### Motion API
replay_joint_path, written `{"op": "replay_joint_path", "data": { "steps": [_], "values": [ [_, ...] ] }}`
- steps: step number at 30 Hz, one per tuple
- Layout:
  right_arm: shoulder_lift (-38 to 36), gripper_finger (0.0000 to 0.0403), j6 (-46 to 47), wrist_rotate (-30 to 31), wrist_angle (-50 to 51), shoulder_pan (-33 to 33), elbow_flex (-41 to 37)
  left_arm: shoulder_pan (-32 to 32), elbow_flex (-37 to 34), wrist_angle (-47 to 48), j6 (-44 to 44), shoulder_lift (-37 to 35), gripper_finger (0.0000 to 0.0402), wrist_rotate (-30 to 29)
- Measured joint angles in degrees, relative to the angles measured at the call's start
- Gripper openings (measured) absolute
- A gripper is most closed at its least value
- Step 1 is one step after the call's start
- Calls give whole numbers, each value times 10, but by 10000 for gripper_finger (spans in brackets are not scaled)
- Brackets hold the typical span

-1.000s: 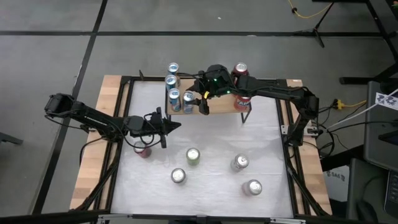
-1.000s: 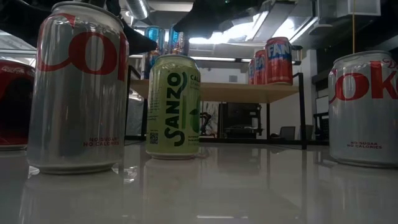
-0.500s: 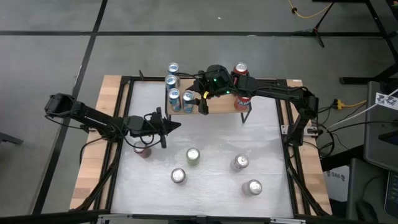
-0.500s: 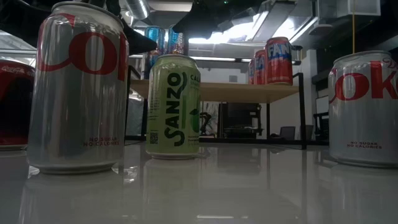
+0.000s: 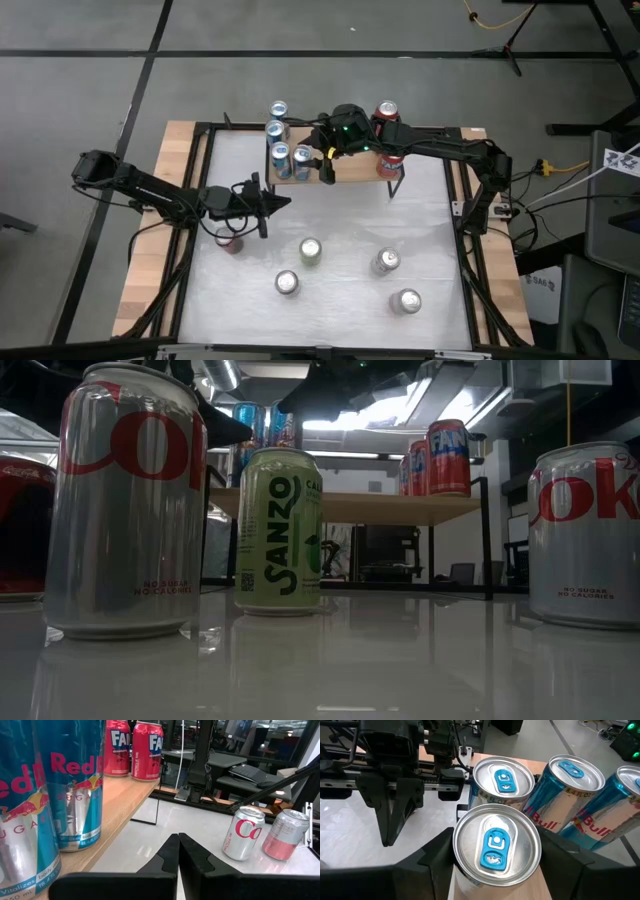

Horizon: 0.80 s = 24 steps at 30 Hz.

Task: Sort soda cans
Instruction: Put the blue soda can on the shelf aligned with the blue soda cans, then put the top red-silver soda can on the shelf

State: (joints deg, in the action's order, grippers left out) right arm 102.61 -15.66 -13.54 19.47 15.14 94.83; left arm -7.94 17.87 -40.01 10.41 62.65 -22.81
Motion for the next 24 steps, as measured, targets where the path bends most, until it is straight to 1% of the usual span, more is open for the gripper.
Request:
{"op": "replay_joint_path", "data": {
  "steps": [4, 11, 14, 18, 24],
  "values": [
    [0, 236, -1, 0, 0, 0, 0, 0, 0, 0, 0, 0, 0, 0],
    [0, 291, -1, 3, 0, 0, 0, 0, 0, 0, 1, 0, 0, 0],
    [0, 307, -1, 3, 0, 0, 0, 0, 0, 0, 1, 0, 0, 0],
    [0, 315, -1, 2, 0, 0, 0, 0, 0, 0, 1, 0, 0, 0],
    [-4, 316, -1, 8, 1, -1, 0, 0, 0, 0, 1, 0, 0, 0]
  ]
}}
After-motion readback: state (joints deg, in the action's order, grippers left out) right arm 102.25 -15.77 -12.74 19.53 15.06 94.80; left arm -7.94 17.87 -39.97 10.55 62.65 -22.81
